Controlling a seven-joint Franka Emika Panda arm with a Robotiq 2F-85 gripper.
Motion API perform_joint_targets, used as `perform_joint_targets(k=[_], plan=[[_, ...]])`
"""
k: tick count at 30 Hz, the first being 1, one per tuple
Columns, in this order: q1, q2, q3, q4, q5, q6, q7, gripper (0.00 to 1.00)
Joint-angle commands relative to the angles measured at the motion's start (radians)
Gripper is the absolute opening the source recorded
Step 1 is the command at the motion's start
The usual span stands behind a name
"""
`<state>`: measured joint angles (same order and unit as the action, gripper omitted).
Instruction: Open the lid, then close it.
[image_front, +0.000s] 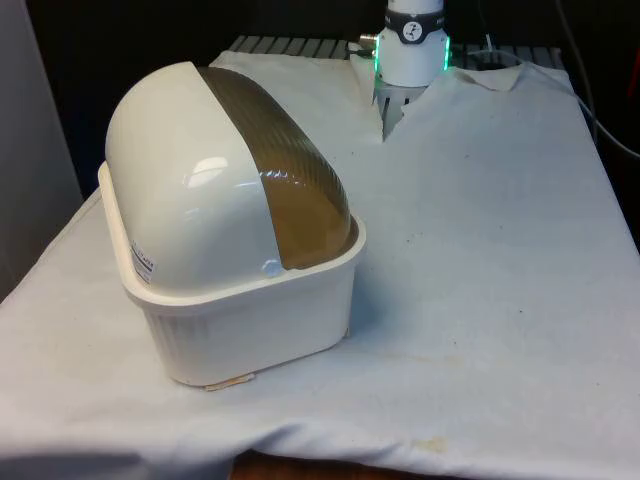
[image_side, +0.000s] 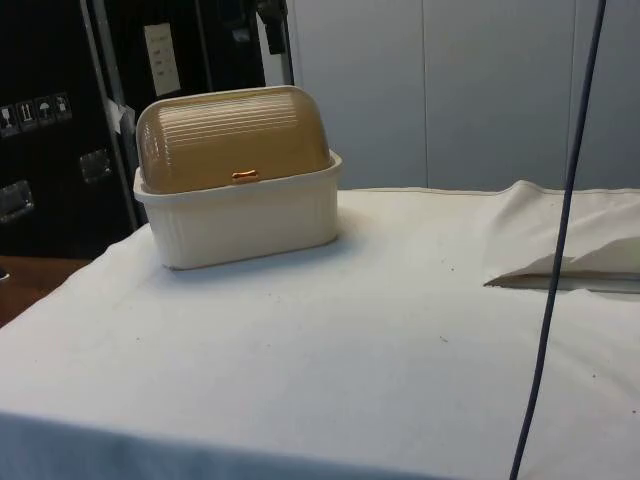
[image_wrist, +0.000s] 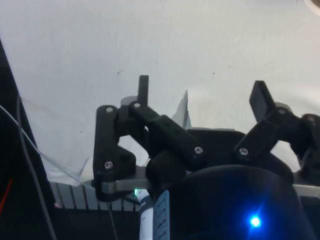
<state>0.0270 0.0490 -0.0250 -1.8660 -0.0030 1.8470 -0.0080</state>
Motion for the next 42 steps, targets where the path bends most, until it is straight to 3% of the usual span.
perform_joint_targets(k=[1,8,9,11,18,24,31,33,41,42], plan=[[0.001,-0.006,0.000,-0.005,0.000,0.001,0.001,0.99],[0.002,-0.010,0.000,-0.009,0.000,0.001,0.002,0.61],[0.002,-0.010,0.000,-0.010,0.000,0.001,0.002,0.48],[0.002,-0.011,0.000,-0.010,0.000,0.001,0.002,0.42],[0.001,-0.007,0.000,-0.007,0.000,-0.001,0.000,0.00],[0.005,-0.017,0.000,-0.012,0.000,0.001,-0.006,0.00],[0.005,-0.035,0.000,-0.040,0.000,0.076,-0.044,0.00],[0.005,-0.027,-0.001,-0.033,0.000,0.067,-0.044,0.00],[0.005,-0.036,-0.005,-0.067,0.001,0.162,-0.099,0.00],[0.005,-0.028,-0.005,-0.058,0.000,0.146,-0.095,0.00]])
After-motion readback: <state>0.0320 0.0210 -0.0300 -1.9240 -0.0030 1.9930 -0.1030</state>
